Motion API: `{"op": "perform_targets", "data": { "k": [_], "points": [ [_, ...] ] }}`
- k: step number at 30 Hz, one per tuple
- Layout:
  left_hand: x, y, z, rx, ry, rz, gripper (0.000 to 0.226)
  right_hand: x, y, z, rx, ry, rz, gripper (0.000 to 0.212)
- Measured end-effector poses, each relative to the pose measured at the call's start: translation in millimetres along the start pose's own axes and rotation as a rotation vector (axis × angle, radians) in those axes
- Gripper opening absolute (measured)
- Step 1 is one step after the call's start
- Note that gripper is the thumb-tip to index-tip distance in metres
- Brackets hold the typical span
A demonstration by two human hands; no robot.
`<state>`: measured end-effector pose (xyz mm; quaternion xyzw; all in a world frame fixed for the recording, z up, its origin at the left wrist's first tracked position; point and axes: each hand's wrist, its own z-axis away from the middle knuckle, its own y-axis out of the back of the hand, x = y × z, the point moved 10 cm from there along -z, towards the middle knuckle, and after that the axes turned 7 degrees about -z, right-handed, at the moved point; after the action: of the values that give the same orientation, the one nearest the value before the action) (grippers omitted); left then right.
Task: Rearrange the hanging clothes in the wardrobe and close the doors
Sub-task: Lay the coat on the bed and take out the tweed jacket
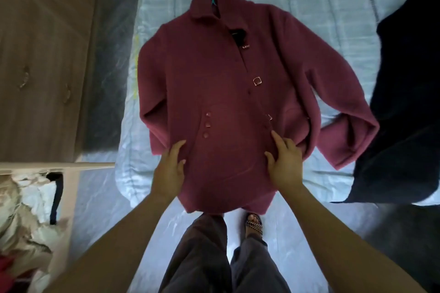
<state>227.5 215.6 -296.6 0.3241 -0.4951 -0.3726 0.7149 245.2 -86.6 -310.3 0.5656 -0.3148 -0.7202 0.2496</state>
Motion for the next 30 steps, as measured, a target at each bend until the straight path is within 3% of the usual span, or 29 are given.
{"op": "perform_targets", "data": {
  "k": [3,6,8,11,16,19,22,27,30],
  "points": [
    [-22.6,40.5,23.7,0.124,0.061,-0.079,0.043,-30.5,-15.0,31.1,-0.043,0.038,-0.076,0.059],
    [-47.0,63.5,40.8,0.181,0.176,-0.144,0.042,-51.0,-43.2,60.4,-0.192,0.022,-0.142,0.06],
    [-53.3,57.5,44.8,0.129,0.219,-0.201,0.052,-52.0,-48.7,68.2,-0.242,0.02,-0.157,0.059],
    [-44.0,29.1,45.6,0.024,0.269,-0.282,0.065,-40.9,-21.0,58.5,-0.162,0.04,-0.197,0.055],
    [38.8,-26.9,27.5,-0.056,-0.001,-0.159,0.06,21.2,53.5,36.6,0.095,0.024,-0.123,0.05],
    [79.3,-50.0,20.7,-0.061,-0.109,-0.112,0.054,71.9,51.4,41.6,0.025,-0.088,-0.154,0.062],
    [86.3,-67.3,20.3,-0.094,-0.119,-0.132,0.062,86.5,29.3,51.7,-0.041,-0.147,-0.28,0.071],
    [69.7,-74.0,27.9,-0.121,-0.112,-0.232,0.075,88.5,23.0,47.6,0.141,-0.322,-0.433,0.07],
    [63.4,-73.7,28.7,-0.161,-0.116,-0.3,0.079,80.3,35.5,44.7,0.163,-0.304,-0.496,0.064]
  ]
}}
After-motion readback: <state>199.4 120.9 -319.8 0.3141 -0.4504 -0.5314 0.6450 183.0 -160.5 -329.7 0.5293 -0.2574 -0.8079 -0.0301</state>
